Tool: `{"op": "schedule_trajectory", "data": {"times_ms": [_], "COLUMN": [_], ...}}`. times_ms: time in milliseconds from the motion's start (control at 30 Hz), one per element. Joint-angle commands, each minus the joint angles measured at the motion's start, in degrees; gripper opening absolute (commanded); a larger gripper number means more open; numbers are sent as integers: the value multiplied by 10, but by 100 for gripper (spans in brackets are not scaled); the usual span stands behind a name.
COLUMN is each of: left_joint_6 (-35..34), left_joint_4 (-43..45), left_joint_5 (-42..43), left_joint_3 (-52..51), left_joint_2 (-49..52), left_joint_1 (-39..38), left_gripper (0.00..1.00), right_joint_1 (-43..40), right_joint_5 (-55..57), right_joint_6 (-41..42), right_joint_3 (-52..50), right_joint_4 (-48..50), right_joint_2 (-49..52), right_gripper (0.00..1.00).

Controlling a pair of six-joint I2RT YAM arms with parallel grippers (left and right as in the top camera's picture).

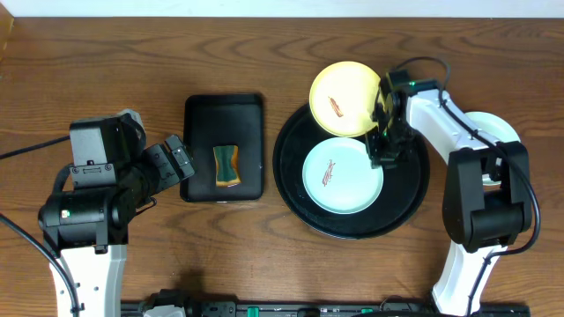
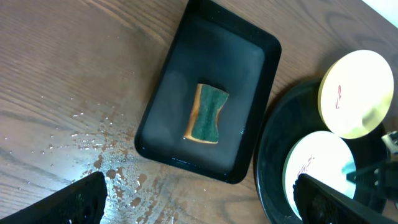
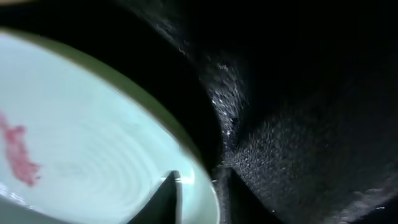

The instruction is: Clean dirty plates on tray and stack at the side

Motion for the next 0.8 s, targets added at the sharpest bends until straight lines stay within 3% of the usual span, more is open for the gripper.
{"op": "schedule_trajectory", "data": {"times_ms": [0,100,400,600,767], "left_joint_6": [7,7,7,7,7], "left_joint_4": [-1,-1,-1,-1,-1], "left_joint_5": [-3,-3,-3,-3,-3], "left_joint_3": [12,12,12,12,12], "left_joint_2": [1,1,1,1,1], "left_joint_1": [2,2,2,2,2], "left_gripper": [96,97,96,96,96], "right_joint_1": [3,6,37,72,73], "right_joint_5": [-2,50,216,200,135], "right_joint_6": [-11,-11,-20,-80,-82], "right_joint_3": [-19,-25,-25,-25,-25], "right_joint_4": [2,-12,-4,32,32], "right_joint_2": [-2,-2,-5,-5,-8], "right_gripper": [11,2,1,1,5]}}
